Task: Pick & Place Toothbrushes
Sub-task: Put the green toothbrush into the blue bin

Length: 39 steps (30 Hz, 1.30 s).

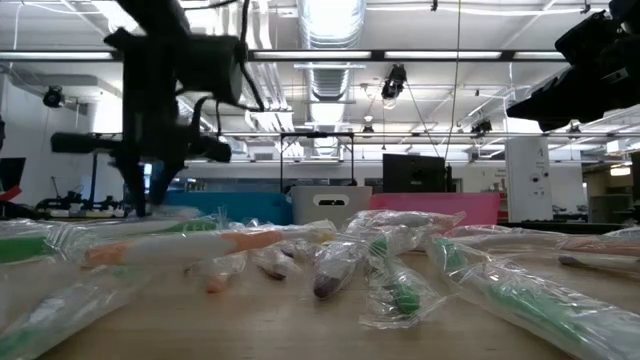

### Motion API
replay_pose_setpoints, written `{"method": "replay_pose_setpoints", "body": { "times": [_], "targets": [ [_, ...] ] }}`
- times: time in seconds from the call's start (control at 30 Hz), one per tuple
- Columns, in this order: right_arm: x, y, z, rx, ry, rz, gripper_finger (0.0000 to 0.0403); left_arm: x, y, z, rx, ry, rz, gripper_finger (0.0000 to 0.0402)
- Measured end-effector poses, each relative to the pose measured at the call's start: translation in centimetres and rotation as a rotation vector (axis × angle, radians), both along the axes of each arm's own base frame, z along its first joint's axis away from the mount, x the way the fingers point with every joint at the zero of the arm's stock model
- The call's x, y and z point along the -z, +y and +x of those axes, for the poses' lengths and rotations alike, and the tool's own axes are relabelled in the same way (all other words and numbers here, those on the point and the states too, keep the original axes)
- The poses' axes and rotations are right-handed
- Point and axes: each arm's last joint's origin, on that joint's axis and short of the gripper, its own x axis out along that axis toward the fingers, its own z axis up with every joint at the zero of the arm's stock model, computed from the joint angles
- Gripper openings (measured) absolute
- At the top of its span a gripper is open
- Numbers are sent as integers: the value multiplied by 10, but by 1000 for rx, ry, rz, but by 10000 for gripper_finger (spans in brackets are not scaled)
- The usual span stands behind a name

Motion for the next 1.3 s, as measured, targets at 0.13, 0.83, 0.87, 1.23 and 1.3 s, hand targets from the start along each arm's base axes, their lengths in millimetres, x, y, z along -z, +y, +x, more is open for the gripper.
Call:
{"method": "replay_pose_setpoints", "body": {
  "times": [0.13,0.83,0.87,1.23,1.3],
  "targets": [
    [0,0,0,0,0,0,8,-23,0,3,-102,-60,10,37],
    [0,0,0,0,1,0,8,-138,24,38,-775,-759,325,38],
    [0,0,0,0,1,0,8,-141,27,38,-812,-791,356,38],
    [0,0,0,1,1,0,8,-165,58,38,-1081,-977,386,37],
    [0,0,0,1,1,0,8,-169,64,36,-1154,-1019,389,36]
  ]
}}
